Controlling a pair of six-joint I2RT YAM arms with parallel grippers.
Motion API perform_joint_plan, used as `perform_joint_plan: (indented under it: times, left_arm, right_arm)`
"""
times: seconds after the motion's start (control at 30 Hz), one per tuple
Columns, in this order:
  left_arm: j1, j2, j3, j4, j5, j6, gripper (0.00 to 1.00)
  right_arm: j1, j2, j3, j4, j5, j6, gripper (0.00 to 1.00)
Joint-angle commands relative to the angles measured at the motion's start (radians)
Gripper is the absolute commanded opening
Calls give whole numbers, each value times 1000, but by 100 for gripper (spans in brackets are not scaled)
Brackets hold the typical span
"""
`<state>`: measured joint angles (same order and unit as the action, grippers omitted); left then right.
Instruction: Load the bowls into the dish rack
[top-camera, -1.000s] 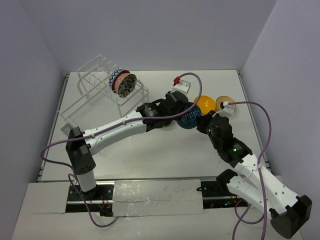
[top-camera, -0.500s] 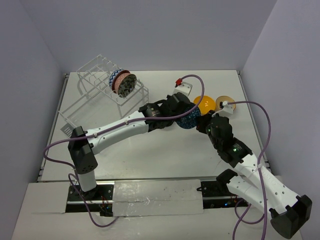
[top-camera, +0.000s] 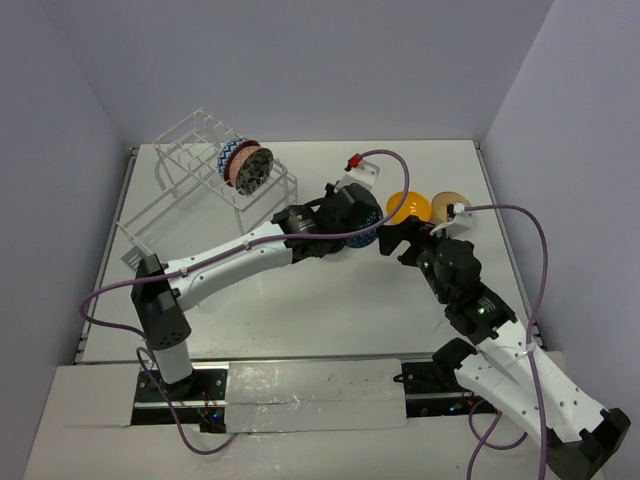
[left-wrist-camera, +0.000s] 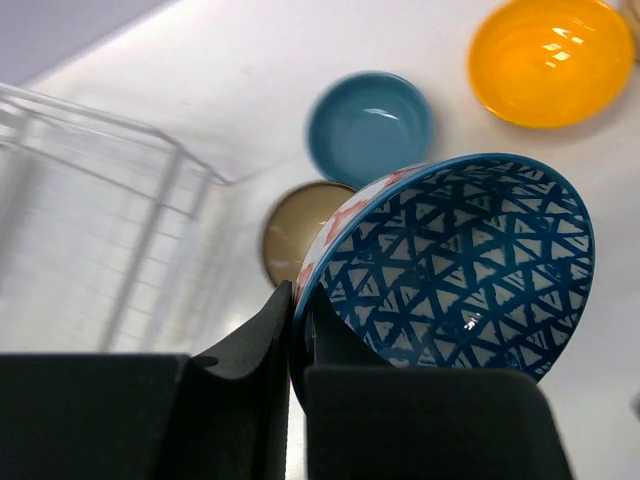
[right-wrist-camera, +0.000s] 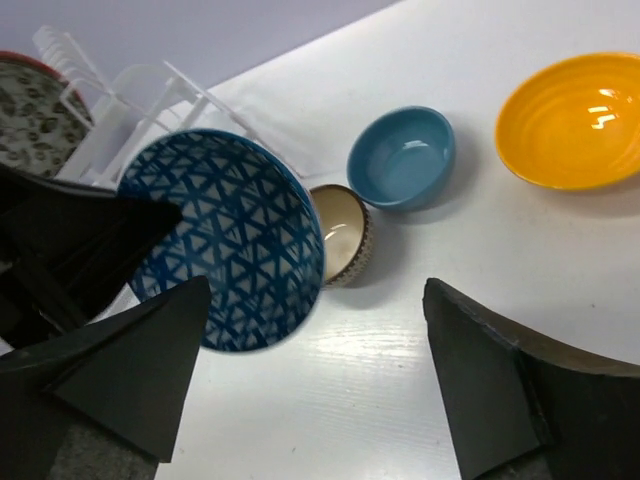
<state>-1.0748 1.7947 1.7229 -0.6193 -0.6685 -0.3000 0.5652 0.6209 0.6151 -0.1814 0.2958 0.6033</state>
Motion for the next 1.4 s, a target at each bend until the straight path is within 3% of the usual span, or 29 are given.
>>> perform_joint_plan:
  times: [0.0, 0.1, 0.2, 0.27, 0.57, 0.93, 1.37]
  left_arm:
    - [9, -139, 86, 75, -199, 152, 0]
    - [33, -202, 81, 128, -307, 263, 0]
    - [82, -287, 17, 310, -371, 552, 0]
    - [148, -339, -6, 444, -373, 655, 0]
    - [417, -379, -35, 734, -341, 1126, 0]
    - [619, -305, -109, 730, -169, 1171, 0]
    - [635, -271, -224, 722, -108, 1138, 0]
  right_arm:
    - [6, -59, 9, 42, -43, -42, 97]
    - [7, -98, 2, 49, -61, -60, 100]
    - [7, -116, -6, 53, -57, -73, 100]
    - [7, -113, -9, 45, -53, -80, 100]
    - [7, -78, 3, -7, -18, -70, 100]
    - [7, -61, -12, 11, -77, -92, 100]
    - [7, -53, -28, 13, -103, -109, 100]
